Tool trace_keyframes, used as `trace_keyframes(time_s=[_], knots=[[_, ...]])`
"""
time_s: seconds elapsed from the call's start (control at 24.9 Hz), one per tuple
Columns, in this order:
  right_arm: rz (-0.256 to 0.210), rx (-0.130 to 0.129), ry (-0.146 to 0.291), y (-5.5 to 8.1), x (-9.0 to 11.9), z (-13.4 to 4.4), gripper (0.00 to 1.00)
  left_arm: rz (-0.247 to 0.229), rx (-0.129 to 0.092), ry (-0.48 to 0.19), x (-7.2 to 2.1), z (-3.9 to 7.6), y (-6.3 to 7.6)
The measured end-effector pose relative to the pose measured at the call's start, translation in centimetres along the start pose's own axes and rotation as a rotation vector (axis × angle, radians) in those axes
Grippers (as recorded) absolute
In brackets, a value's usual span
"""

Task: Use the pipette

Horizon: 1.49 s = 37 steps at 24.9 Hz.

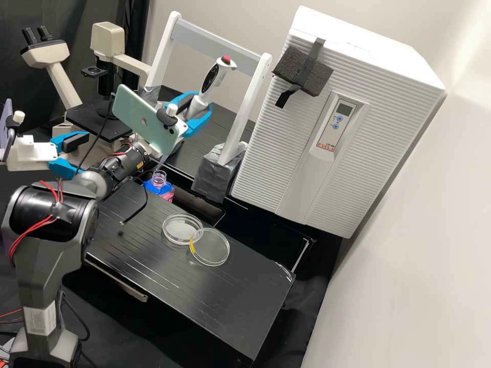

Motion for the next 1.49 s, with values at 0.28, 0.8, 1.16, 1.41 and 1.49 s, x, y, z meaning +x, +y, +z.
trace_keyframes(time_s=[0.28, 0.8, 1.16, 1.41, 1.49], knots=[[0.034, 0.013, 0.051, 0.6, -0.1, -0.9, 0.00, 0.000, 0.000, 0.000, 0.00, 0.0, 0.0], [-0.065, -0.088, -0.008, -2.6, -0.1, 1.2, 0.00, 0.001, 0.001, 0.003, -0.02, -0.1, 0.0], [-0.066, -0.106, 0.003, -2.5, 0.0, 1.3, 0.00, 0.001, 0.001, 0.003, -0.02, -0.1, 0.0], [-0.045, -0.103, 0.008, -2.1, 0.5, 1.1, 0.00, 0.010, 0.003, -0.001, 0.20, 0.0, 0.3], [-0.039, -0.098, 0.013, -2.0, 0.7, 0.9, 0.00, 0.013, 0.004, -0.004, 0.27, 0.0, 0.3]])
